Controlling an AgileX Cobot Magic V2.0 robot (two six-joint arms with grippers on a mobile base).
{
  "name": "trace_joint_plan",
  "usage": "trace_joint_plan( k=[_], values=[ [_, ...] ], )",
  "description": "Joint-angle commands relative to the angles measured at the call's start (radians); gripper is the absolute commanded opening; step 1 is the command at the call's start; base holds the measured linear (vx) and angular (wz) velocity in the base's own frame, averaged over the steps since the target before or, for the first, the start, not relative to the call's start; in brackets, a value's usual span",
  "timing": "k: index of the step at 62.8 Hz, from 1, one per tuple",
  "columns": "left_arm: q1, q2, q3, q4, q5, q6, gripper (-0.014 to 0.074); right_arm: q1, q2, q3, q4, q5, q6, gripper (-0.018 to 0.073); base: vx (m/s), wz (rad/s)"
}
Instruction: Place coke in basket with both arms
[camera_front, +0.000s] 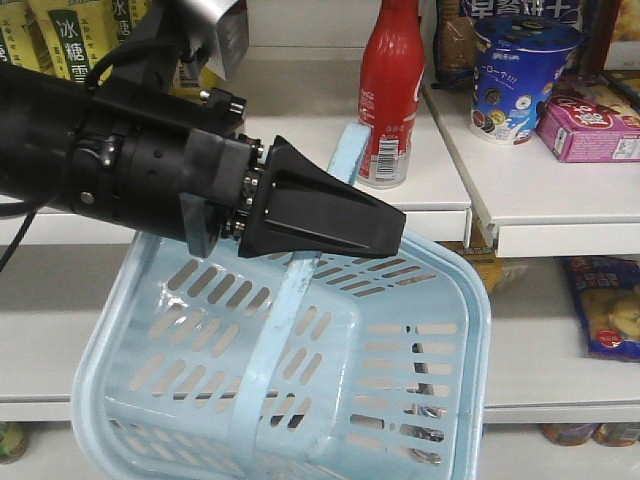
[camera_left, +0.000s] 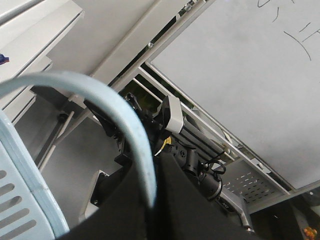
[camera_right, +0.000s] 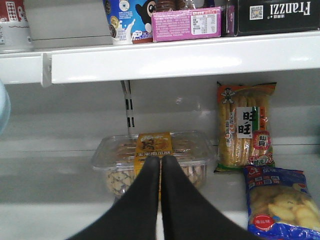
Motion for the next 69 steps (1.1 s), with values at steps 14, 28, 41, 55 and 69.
trace_joint_plan(
  k=[14,28,41,55,69],
  values=[
    [0.004,-0.032,-0.025,-0.056,-0.058,0.042,-0.0006,-0.006,-0.013,0.005,0.227,-0.443,0.308,-0.0005,0.0,0.0],
    [0.004,-0.032,-0.025,-0.056,-0.058,0.042,-0.0006,-0.006,-0.009,-0.124,-0.032,-0.509,0.713,-0.0005,0.0,0.0],
    [0.004,-0.032,-0.025,-0.056,-0.058,0.042,-0.0006,-0.006,0.142,-0.394,-0.837,-0.503,1.216,0.0004,0.0,0.0],
    [0.004,-0.032,-0.025,-0.056,-0.058,0.042,-0.0006,-0.006,0.286,-0.55,-1.351,-0.602,1.471,0.0026,0.0,0.0],
    [0.004,-0.032,-0.025,-0.057,-0.058,0.042,-0.0006,-0.006,0.329,-0.555,-1.311,-0.58,1.475,0.0036,0.0,0.0]
  ],
)
